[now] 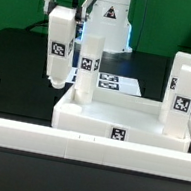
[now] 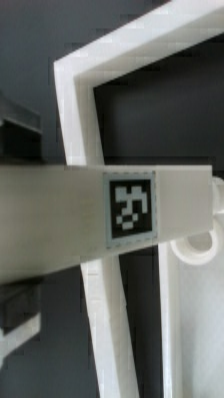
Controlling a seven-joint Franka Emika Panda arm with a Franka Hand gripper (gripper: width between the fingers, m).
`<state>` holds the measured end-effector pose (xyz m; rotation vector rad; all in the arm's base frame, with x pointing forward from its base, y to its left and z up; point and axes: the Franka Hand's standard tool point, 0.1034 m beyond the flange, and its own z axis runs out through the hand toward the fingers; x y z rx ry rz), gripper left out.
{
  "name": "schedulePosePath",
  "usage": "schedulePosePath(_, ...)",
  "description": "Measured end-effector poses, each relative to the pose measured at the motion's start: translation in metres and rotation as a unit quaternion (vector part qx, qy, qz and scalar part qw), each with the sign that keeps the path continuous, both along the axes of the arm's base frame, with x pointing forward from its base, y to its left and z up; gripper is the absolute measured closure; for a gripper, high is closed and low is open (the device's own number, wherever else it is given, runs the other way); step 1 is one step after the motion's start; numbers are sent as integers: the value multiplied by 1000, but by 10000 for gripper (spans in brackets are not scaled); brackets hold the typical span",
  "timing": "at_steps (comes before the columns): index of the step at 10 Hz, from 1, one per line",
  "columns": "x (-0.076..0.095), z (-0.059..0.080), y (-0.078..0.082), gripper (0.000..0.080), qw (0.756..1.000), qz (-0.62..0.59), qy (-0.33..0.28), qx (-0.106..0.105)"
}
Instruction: Assemble desk
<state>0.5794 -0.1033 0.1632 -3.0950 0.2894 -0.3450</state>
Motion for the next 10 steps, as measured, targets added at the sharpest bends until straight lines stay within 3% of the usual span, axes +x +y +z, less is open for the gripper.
schedulePosePath(1,7,4,-5,508,999,-5,-44,-20)
schedulePosePath(3,13,8,3,508,992,-16,-118,-48)
schedulePosePath(8,14,6,9,508,992,-18,-116,-44)
schedulePosePath(10,12,3,25,508,991,-10,-124,-45)
